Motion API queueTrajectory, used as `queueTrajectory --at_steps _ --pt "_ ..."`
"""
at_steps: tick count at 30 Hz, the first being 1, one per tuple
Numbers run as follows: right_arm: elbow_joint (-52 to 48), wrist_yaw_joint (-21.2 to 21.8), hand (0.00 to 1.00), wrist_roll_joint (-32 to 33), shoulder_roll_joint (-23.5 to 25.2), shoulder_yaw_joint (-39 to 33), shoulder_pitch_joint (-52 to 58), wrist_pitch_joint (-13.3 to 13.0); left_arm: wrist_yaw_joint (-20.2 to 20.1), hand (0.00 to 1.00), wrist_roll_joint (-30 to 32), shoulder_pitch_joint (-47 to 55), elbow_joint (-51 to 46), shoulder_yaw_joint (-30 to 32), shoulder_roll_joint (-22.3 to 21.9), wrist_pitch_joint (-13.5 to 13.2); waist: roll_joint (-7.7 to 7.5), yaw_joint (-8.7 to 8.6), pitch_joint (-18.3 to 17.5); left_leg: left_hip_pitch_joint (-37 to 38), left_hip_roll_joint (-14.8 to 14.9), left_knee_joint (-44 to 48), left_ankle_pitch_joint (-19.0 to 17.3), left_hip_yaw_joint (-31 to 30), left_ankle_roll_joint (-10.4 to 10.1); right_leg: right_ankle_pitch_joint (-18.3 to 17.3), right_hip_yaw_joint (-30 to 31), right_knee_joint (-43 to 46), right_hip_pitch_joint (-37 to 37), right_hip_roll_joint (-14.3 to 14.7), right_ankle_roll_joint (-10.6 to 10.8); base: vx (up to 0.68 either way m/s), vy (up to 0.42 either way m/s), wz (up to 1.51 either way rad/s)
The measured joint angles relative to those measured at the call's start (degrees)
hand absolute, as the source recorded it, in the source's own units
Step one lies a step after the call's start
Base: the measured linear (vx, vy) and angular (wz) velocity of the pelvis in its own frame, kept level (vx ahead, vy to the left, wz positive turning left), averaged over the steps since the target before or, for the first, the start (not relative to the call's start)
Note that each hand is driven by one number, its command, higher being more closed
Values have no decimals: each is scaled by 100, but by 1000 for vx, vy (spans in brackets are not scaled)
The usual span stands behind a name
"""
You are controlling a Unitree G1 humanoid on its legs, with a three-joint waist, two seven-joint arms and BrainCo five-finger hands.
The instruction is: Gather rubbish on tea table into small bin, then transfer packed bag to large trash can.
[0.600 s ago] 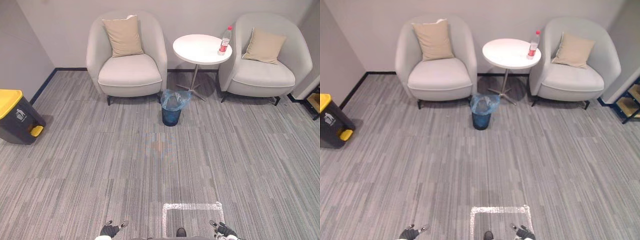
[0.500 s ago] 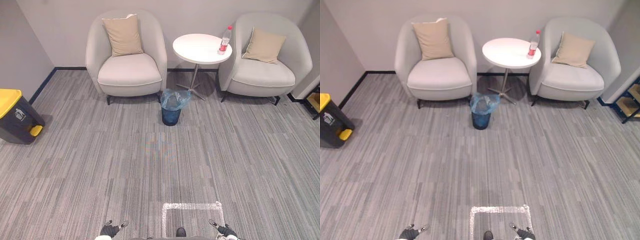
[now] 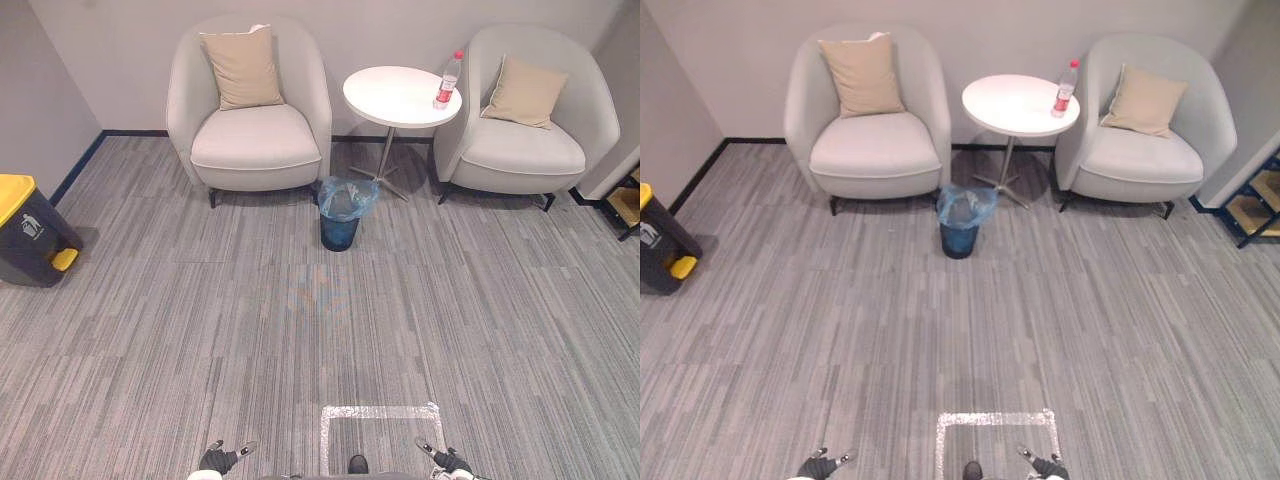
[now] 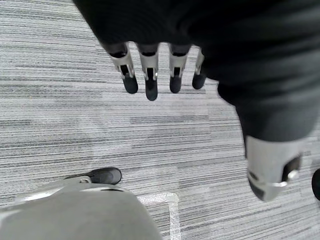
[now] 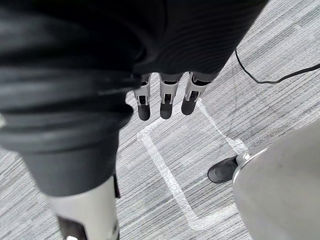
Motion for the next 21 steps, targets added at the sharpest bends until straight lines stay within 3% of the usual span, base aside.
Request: queueTrajectory --at_steps 10,14,17,21 --pt "-38 2 0 2 1 1 -10 7 -4 0 5 -85 -9 -178 48 -7 0 8 2 -184 35 4 -13 389 -5 98 360 64 -373 68 -37 -41 -33 -21" --pt "-134 1 0 7 -34 -15 -58 2 -1 0 -7 -189 -14 -245 65 5 31 -14 125 -330 100 36 -39 741 -42 -223 595 871 -986 157 -115 -14 -36 -42" --pt "-125 -4 0 -24 -24 -53 -157 8 3 0 -13 -278 -55 -251 98 4 3 -19 241 -336 194 283 -231 999 -178 -595 202 1559 -1295 85 -213 11 -60 -36" --pt "-143 -15 0 -159 -27 -136 -167 -2 0 0 -11 -456 -57 -248 26 -8 32 -92 257 -408 433 672 -490 1018 -430 -928 -205 1735 -1266 105 -307 115 -127 7"
